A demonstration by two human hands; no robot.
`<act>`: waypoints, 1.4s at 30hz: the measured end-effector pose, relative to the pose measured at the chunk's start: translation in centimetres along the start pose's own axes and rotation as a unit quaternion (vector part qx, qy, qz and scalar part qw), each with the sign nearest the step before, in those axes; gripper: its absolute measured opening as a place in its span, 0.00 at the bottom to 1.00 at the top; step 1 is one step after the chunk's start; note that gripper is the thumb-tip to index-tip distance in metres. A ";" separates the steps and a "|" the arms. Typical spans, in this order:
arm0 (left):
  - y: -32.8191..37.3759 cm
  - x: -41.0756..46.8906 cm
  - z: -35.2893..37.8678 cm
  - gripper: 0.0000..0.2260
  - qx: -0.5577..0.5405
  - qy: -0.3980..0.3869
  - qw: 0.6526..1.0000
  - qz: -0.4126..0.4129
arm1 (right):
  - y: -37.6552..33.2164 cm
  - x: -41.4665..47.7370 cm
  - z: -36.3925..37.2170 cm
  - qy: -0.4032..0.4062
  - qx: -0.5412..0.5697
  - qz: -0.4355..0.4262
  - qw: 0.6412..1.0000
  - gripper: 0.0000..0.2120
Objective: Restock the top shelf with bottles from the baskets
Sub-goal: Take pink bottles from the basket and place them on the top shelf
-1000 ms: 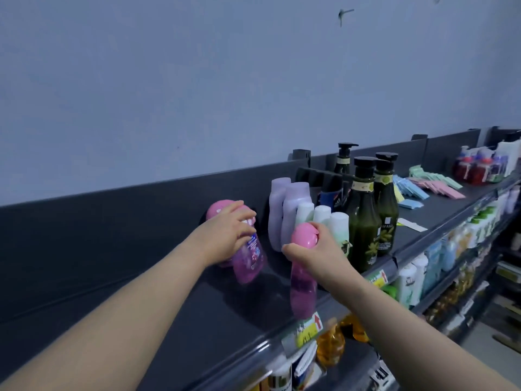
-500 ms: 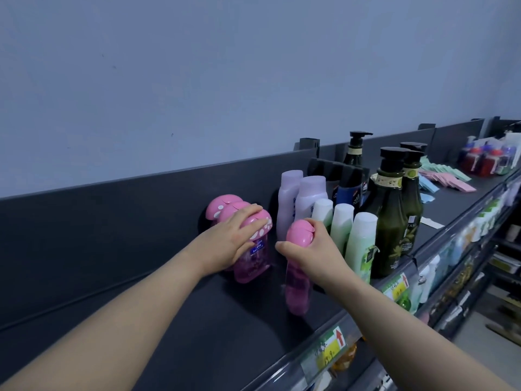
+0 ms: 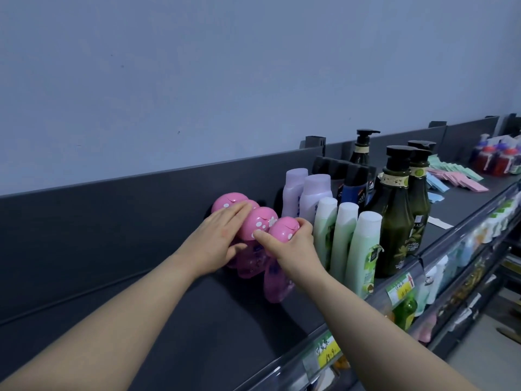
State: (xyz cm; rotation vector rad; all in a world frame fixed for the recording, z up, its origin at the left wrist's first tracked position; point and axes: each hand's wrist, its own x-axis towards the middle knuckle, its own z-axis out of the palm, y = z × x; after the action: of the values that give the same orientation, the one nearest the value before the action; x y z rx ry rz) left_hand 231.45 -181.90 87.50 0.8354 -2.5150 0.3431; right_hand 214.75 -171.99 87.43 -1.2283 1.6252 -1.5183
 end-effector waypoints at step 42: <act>31.1 -19.6 -0.5 0.22 -0.060 -0.077 0.984 -0.147 | 14.1 -26.2 -19.1 -0.114 -0.448 -0.106 0.881 0.34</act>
State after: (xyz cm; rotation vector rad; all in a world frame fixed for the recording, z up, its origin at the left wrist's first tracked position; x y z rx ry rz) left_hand 226.38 -147.52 75.38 1.2041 -2.4716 0.0276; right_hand 205.00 -141.32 72.73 -2.0206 2.1482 -0.6275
